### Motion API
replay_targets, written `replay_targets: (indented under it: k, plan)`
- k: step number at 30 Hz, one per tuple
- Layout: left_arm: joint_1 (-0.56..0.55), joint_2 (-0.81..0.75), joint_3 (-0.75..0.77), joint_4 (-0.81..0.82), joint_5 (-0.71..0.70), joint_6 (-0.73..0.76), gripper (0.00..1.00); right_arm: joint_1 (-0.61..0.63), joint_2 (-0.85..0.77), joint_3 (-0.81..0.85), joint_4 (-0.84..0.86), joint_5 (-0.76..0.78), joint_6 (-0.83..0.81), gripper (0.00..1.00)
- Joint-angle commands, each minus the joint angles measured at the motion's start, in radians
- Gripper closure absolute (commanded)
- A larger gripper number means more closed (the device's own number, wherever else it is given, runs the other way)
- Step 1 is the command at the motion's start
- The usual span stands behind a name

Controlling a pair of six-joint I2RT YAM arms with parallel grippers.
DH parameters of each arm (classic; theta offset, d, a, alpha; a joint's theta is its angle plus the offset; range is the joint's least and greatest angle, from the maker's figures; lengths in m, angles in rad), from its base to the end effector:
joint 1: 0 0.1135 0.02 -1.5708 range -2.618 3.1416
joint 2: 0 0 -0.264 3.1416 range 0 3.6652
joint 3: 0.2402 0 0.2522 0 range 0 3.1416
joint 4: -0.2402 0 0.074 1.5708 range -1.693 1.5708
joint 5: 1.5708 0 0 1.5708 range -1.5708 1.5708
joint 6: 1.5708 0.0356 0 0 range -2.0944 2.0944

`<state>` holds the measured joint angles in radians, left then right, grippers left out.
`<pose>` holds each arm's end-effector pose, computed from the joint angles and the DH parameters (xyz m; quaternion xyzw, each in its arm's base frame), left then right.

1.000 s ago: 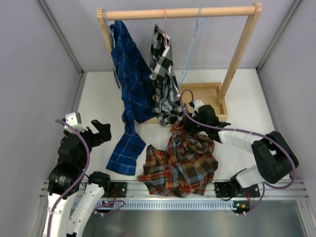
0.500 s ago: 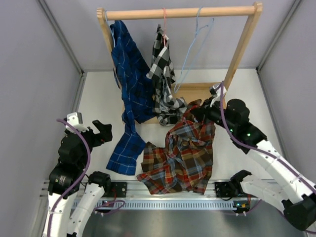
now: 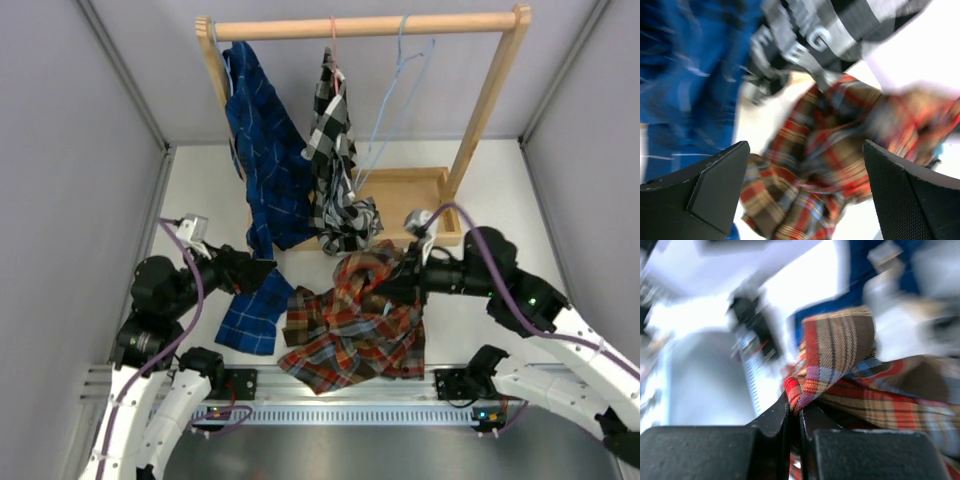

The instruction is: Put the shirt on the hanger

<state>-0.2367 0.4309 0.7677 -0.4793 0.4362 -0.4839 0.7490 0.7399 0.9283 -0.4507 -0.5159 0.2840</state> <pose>0.0905 -0.0373 0.3463 0.0497 0.7496 -0.3784 0.5408 0.1021 0.1189 0.3691 -0.3278 0.7108 0.4666 0.4117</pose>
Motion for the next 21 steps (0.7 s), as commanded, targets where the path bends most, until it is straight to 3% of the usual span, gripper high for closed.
replay_targets:
  k: [1, 3, 4, 9, 13, 14, 16, 17, 21]
  plan:
    - [-0.001, 0.068, -0.008, 0.159, 0.228, -0.059, 0.02, 0.215, 0.041, -0.033, 0.057, 0.071, 0.006, 0.96]
    - [-0.003, 0.097, 0.002, 0.162, 0.278, -0.056, 0.02, 0.360, 0.105, -0.013, 0.021, 0.198, -0.028, 0.95]
    - [-0.004, 0.115, 0.004, 0.162, 0.317, -0.047, 0.02, 0.384, 0.134, -0.009, 0.020, 0.270, -0.029, 0.96]
    - [-0.081, 0.127, -0.019, 0.169, 0.334, -0.004, 0.02, 0.460, 0.302, -0.005, 0.086, 0.347, -0.026, 1.00]
    - [-0.246, 0.143, -0.042, 0.174, 0.170, 0.021, 0.02, 0.458, 0.357, 0.076, 0.032, 0.540, -0.002, 1.00]
    - [-0.327, 0.153, -0.048, 0.174, 0.030, 0.010, 0.02, 0.451, 0.372, 0.093, -0.005, 0.565, 0.020, 1.00]
    - [-0.387, 0.173, -0.056, 0.174, -0.071, -0.016, 0.02, 0.425, 0.388, 0.141, -0.048, 0.600, 0.041, 1.00]
    - [-0.448, 0.177, -0.067, 0.176, -0.229, -0.031, 0.02, 0.415, 0.403, 0.155, -0.074, 0.611, 0.062, 1.00]
    - [-0.613, 0.204, -0.117, 0.255, -0.422, -0.001, 0.04, 0.382, 0.400, 0.176, -0.154, 0.610, 0.087, 0.99]
